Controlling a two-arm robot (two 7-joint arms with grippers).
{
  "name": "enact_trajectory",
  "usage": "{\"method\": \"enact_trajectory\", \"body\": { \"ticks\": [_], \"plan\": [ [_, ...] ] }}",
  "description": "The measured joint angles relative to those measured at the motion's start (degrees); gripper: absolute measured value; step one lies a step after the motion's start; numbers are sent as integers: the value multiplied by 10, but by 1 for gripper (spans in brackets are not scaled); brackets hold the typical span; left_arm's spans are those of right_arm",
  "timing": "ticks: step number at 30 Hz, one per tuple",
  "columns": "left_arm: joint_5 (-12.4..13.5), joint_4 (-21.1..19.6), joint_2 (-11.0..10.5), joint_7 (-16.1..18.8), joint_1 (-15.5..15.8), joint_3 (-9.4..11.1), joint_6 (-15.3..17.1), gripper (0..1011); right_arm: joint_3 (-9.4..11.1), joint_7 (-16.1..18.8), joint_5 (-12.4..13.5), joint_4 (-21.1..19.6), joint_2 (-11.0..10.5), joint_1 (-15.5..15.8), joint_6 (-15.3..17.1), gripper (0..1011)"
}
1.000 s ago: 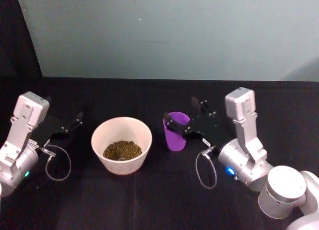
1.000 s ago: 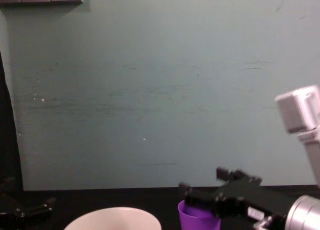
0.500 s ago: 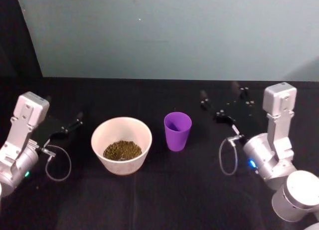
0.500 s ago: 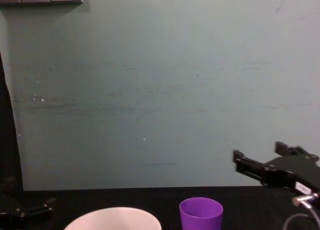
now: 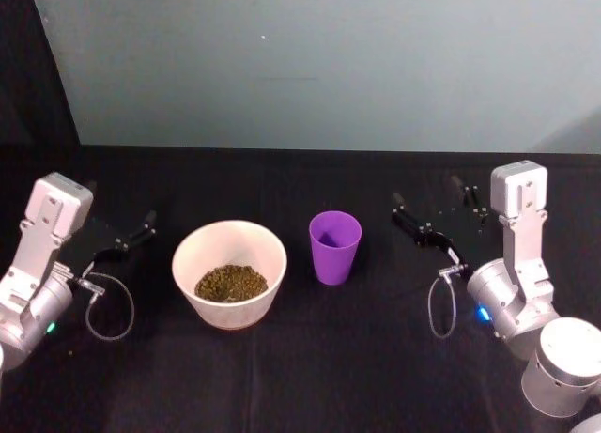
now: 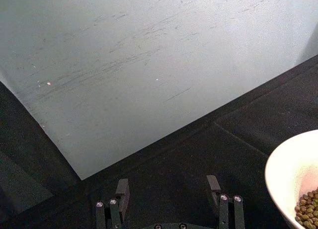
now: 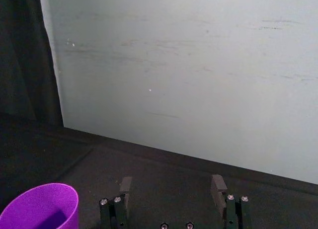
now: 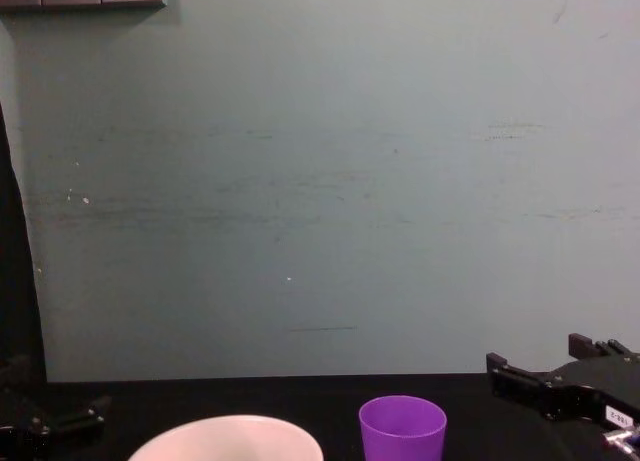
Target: Pick up the cup and pour the mung beans from the cup into the bowl.
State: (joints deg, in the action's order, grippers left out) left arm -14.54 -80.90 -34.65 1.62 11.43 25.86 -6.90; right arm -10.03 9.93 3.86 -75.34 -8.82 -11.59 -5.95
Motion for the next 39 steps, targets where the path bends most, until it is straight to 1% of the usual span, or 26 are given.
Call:
{"method": "enact_trajectory", "body": {
  "ticks": [3, 39],
  "plan": [
    [0, 0, 0, 0, 0, 0, 0, 1011, 0, 0, -3, 0, 0, 0, 2, 1004],
    [0, 0, 0, 0, 0, 0, 0, 1011, 0, 2, -4, 1, 0, -1, 2, 1004]
  ]
}}
